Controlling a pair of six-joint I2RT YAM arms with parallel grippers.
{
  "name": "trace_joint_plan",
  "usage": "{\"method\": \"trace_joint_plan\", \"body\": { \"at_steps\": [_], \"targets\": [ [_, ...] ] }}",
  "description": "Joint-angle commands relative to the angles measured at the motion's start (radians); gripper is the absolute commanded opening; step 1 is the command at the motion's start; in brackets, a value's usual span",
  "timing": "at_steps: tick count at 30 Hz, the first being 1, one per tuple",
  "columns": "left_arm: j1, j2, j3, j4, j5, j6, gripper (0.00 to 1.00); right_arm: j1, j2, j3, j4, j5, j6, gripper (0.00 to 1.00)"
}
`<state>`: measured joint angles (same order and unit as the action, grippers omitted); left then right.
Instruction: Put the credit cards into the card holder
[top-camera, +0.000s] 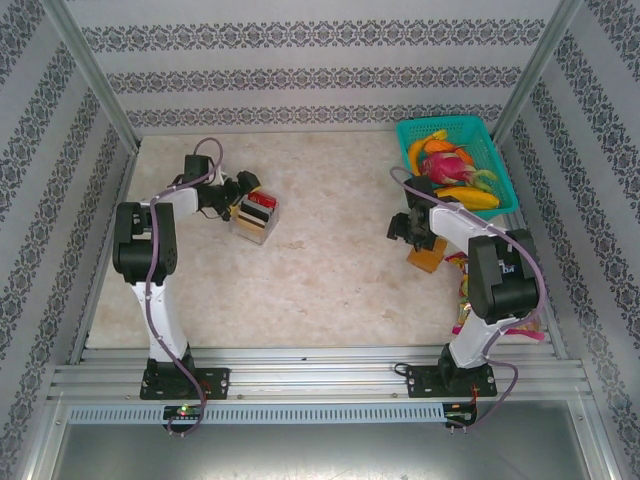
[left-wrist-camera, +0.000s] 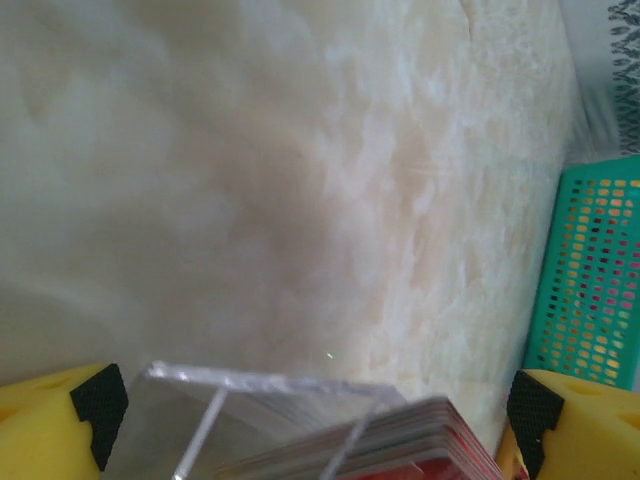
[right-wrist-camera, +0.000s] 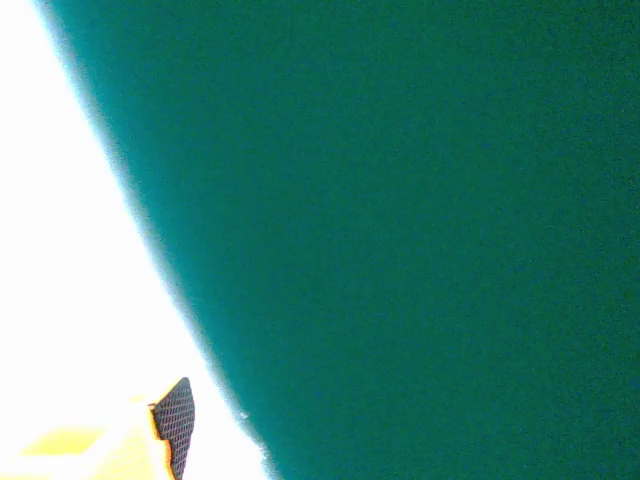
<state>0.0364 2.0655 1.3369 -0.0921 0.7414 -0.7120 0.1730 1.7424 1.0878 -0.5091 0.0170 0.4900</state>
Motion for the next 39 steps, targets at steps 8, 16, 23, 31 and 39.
{"method": "trace_joint_plan", "body": {
  "at_steps": [8,16,23,31,39],
  "targets": [
    [-0.091,-0.098,-0.126,0.132,-0.011,-0.132,1.0,0.084,-0.044,-0.048,-0.088,0.154,0.006,0.83],
    [-0.133,-0.111,-0.111,0.139,-0.016,-0.139,1.0,0.095,-0.215,-0.131,0.009,0.259,0.105,0.89],
    [-0.172,-0.093,-0.128,0.198,-0.02,-0.193,1.0,0.122,-0.31,-0.376,0.297,0.239,0.305,0.86],
    [-0.187,-0.12,-0.162,0.218,-0.045,-0.213,1.0,0.152,-0.288,-0.397,0.465,0.287,0.296,0.81],
    [-0.185,-0.189,-0.178,0.096,-0.118,-0.102,1.0,0.208,-0.193,-0.362,0.303,0.378,0.391,0.77]
  ]
}}
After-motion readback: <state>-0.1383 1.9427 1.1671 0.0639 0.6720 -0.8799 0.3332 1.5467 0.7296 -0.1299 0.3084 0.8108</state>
